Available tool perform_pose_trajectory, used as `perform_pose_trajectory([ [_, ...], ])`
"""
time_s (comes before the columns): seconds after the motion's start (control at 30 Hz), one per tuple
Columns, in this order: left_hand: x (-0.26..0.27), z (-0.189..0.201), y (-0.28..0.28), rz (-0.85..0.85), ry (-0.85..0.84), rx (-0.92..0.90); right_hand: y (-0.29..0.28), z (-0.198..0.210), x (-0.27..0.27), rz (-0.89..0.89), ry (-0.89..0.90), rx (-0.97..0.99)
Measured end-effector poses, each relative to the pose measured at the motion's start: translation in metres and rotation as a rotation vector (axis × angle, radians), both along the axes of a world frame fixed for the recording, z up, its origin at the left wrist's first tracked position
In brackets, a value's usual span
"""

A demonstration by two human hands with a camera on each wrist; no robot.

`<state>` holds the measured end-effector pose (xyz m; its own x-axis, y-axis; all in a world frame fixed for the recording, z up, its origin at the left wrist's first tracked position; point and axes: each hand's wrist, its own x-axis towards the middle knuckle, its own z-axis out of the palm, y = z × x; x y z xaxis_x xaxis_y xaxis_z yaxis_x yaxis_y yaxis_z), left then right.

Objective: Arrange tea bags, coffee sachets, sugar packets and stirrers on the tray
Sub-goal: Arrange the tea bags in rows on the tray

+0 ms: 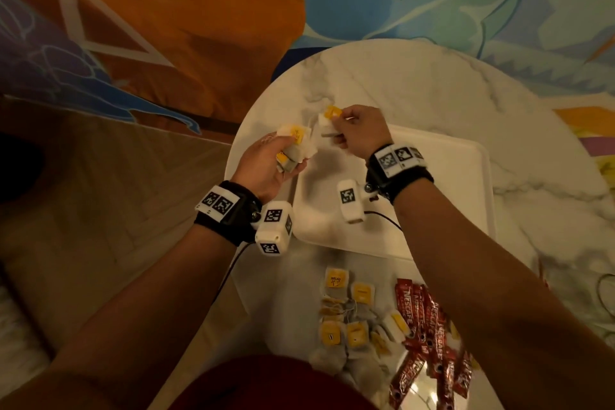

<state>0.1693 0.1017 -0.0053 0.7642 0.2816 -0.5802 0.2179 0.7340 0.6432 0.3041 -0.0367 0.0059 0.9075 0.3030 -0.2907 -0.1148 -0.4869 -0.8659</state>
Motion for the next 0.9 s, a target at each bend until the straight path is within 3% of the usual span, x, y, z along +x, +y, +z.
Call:
perform_pose_trajectory([
  [0.2,0.005,-0.005,0.0,0.028,0.022,-0.008,0.013,-0.026,0.01,0.027,-0.102,-0.281],
  [0.53,0.01,-0.005,0.0,0.021,-0.012,0.011,0.023,-0.015,0.006,0.015,-0.169,-0.394],
  [0.67,0.012,-0.003,-0.002,0.044,-0.006,0.023,0.014,-0.006,0.005,-0.031,-0.184,-0.308],
  [0.77,0.014,-0.003,-0.002,0.051,0.001,0.028,0.01,0.006,-0.007,-0.011,-0.195,-0.063],
  [0.9,0.017,0.001,-0.006,0.048,-0.017,0.038,0.004,0.022,-0.033,0.133,-0.085,0.112],
])
